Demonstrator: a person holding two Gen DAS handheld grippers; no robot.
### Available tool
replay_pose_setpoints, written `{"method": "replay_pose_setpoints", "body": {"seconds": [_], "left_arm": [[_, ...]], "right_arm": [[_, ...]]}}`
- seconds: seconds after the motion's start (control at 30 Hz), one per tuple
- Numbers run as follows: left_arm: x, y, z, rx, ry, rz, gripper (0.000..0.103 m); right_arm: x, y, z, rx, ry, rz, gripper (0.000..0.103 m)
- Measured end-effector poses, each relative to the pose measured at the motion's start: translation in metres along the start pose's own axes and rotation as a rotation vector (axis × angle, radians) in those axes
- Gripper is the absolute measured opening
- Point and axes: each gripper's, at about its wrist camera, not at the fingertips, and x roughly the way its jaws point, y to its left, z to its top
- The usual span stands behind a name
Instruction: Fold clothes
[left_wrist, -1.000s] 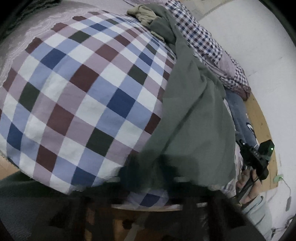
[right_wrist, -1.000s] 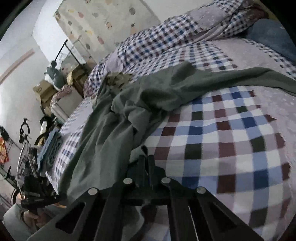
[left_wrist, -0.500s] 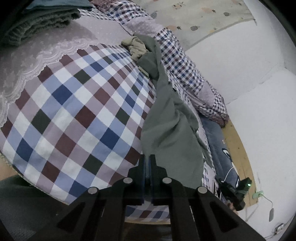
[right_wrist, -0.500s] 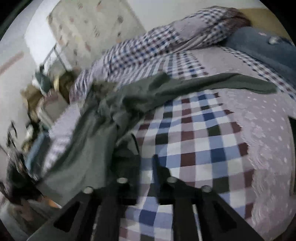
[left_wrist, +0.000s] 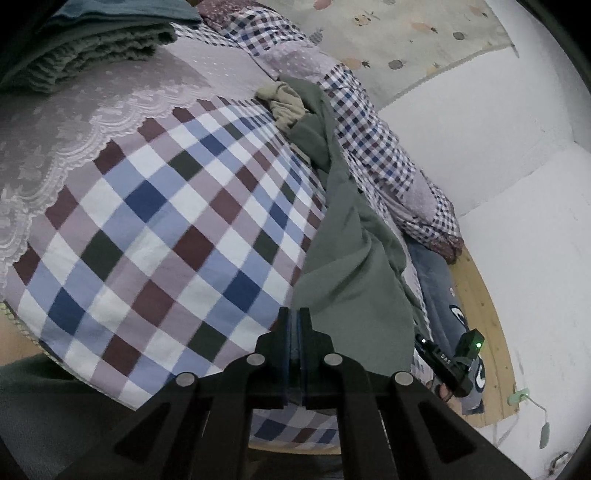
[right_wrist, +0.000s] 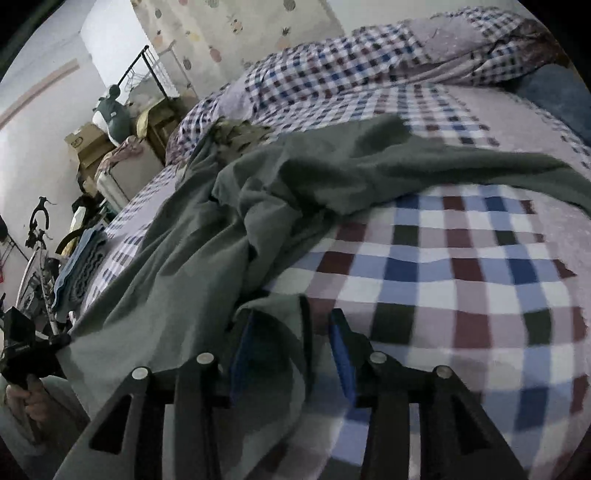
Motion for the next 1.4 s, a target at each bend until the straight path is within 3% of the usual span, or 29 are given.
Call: {"method": "replay_pose_setpoints", "body": {"seconds": [0.07,0.1,0.13,0.23,0.4,0.6,0.73,0.9,1.13,1.2,1.33,1.4], "left_arm": [[-0.002,0.003,0.001,-0.007,-0.005,0.002,0.002],[-0.003,0.004,0.002,-0.010,-0.008,0.002,0.002],[-0.004,0.005,0.003,-0.013,-0.011,0.003,0.002],[-0.007,0.003,0.003,-0.015,-0.018,-0.009,0.002],[-0.011,-0.003,0.006,-0.020,-0.030,-0.044,0.002],[-0.030,-0.015,0.010,-0.011,-0.083,-0.100,0.001],[-0.047,-0.013,0.012,-0.019,-0.114,-0.115,0.000],[-0.047,-0.013,0.011,-0.018,-0.079,-0.102,0.000],[-0.008,-0.014,0.010,-0.007,0.050,0.024,0.000],[0.006,-0.011,0.009,-0.003,0.096,0.079,0.008],[0.029,-0.013,0.006,0.052,0.192,0.161,0.048],[0.041,-0.017,0.003,0.098,0.242,0.195,0.055]], "right_arm": [[0.003,0.001,0.002,0.009,0.002,0.025,0.032],[0.001,0.003,0.003,0.017,-0.006,0.032,0.005],[-0.004,0.003,0.003,0.025,-0.018,0.027,0.002],[-0.032,0.003,-0.001,0.067,-0.072,0.015,0.001],[-0.108,-0.001,-0.027,0.171,-0.196,-0.079,0.001],[-0.211,-0.006,-0.087,0.384,-0.357,-0.247,0.001],[-0.222,-0.012,-0.124,0.526,-0.254,-0.342,0.001],[-0.206,-0.002,-0.143,0.533,-0.131,-0.394,0.001],[-0.205,-0.023,-0.150,0.568,-0.155,-0.453,0.001],[-0.203,-0.029,-0.153,0.582,-0.165,-0.472,0.001],[-0.196,-0.040,-0.149,0.589,-0.167,-0.504,0.001],[-0.193,-0.042,-0.148,0.598,-0.159,-0.508,0.001]]}}
